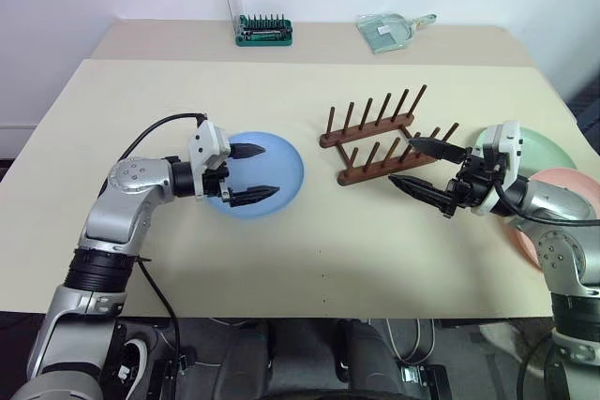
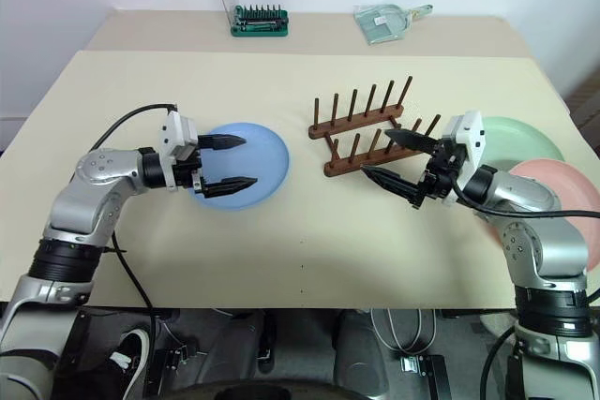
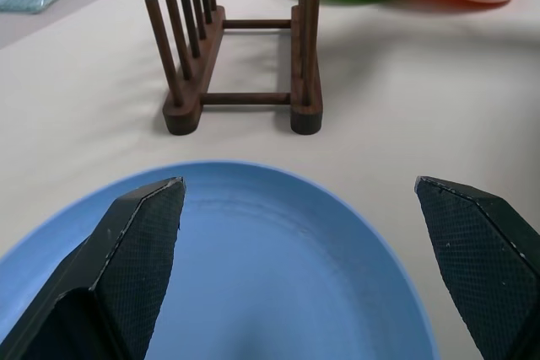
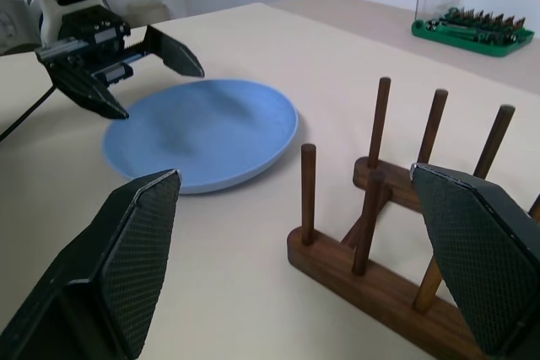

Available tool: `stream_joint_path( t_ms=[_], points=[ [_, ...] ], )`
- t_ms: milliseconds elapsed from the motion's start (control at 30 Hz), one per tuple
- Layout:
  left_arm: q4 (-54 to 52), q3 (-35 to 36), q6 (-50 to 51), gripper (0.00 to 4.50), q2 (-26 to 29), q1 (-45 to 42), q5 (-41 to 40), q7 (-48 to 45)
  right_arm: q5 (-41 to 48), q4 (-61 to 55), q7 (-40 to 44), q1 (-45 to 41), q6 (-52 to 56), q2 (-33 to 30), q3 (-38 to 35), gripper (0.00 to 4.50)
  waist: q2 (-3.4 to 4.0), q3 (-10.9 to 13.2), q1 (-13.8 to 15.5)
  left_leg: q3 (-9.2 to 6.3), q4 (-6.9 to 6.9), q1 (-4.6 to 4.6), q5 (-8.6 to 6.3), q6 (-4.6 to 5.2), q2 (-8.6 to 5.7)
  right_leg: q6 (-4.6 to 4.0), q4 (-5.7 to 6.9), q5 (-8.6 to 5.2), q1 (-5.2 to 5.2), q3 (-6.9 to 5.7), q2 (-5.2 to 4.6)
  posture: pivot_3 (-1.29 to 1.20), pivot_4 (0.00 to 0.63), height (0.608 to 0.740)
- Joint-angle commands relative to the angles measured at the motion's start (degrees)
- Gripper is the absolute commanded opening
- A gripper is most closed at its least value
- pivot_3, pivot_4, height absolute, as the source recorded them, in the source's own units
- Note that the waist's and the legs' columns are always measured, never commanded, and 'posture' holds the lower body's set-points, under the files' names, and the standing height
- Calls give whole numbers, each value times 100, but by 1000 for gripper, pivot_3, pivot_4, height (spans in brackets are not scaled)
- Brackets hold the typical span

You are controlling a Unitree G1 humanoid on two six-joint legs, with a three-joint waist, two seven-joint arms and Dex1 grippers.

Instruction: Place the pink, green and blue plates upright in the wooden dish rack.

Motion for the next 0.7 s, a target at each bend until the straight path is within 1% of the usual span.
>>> stream_joint_path(
  t_ms=[33,167,300,467,667,700],
  points=[
    [-121,16,-152,4500,-57,-80,37,23,20,-5,87,-145,-91,-135,-76,4464,0,0,6,0,0,0,0,0,0,0,0,0,0,0,0,0,150,740],
    [-3,-8,-283,4500,-163,-76,130,87,16,-25,56,-163,-44,-138,-82,4464,0,0,6,0,0,0,0,0,0,0,-2,0,1,0,0,0,150,740],
    [62,31,-168,4500,-264,-155,52,74,92,-78,-6,-270,76,-167,-153,4464,0,0,1,0,0,0,0,0,0,0,-1,0,1,0,0,0,150,740],
    [235,-12,-441,4500,-324,-262,224,41,-50,12,32,-322,-113,-86,-47,4464,0,0,3,0,0,0,0,0,0,0,-2,0,1,-1,0,0,150,740],
    [186,95,-302,4500,-143,-292,117,-148,-112,189,-55,-612,-210,186,181,4464,0,0,-6,0,-1,0,0,0,0,1,-2,0,0,0,0,0,150,740],
    [144,95,-246,4500,-144,-298,95,-145,39,226,33,-645,-96,190,167,4464,0,0,-9,1,-2,0,0,0,0,1,-2,0,0,-1,0,0,150,740]
  ],
)
